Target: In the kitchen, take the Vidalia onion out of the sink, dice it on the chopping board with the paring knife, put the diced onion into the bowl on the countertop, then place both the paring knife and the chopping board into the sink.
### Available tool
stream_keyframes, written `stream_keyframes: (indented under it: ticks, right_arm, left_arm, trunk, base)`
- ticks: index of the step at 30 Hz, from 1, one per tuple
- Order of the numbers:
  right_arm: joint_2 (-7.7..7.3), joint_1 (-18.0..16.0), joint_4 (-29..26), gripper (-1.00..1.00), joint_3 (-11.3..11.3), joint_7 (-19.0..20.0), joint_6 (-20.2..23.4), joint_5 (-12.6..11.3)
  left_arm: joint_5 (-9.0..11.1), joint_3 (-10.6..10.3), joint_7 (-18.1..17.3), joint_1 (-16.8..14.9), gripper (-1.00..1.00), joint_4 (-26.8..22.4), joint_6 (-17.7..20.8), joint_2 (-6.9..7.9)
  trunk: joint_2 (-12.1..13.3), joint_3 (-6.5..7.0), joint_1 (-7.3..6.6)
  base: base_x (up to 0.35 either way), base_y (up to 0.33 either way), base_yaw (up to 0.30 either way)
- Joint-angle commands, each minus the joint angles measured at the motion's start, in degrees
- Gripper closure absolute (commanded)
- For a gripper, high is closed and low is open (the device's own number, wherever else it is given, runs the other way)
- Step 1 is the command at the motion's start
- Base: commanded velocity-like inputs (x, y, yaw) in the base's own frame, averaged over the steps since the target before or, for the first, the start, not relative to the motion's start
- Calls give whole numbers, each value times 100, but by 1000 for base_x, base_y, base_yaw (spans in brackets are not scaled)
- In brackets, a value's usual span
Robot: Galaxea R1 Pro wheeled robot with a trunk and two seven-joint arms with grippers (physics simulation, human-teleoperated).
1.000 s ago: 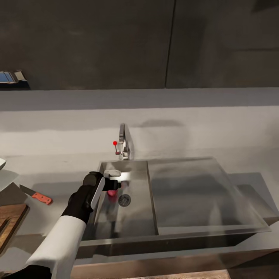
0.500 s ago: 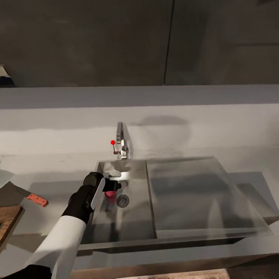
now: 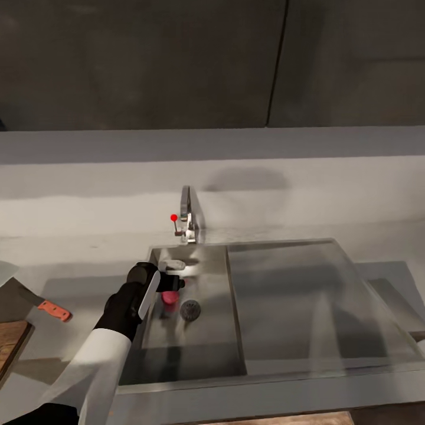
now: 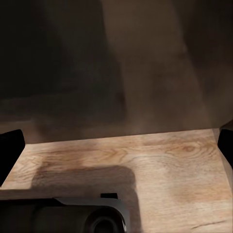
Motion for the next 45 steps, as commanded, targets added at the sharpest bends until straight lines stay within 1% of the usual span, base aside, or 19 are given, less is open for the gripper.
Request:
stream_keyframes:
  ticks: [1,14,24,45]
  right_arm:
    - [-1,2,-11,-100,7,-22,-3,4]
    - [-1,2,-11,-100,8,-18,-3,4]
    - [-1,3,-11,-100,8,-14,1,4]
    - [5,3,-6,-100,8,-13,0,4]
  left_arm:
    - [36,-6,39,-4,-100,0,22,0]
    - [38,-6,50,-4,-100,7,22,0]
    - [33,-6,55,-4,-100,123,14,0]
    - [27,-6,61,-4,-100,128,14,0]
  trunk:
    - [-10,-18,3]
    - [-10,-137,3]
    - [-10,-229,3]
    - [-10,-421,3]
  base:
    - [28,19,0]
    - [4,3,0]
    - [0,0,0]
    - [0,0,0]
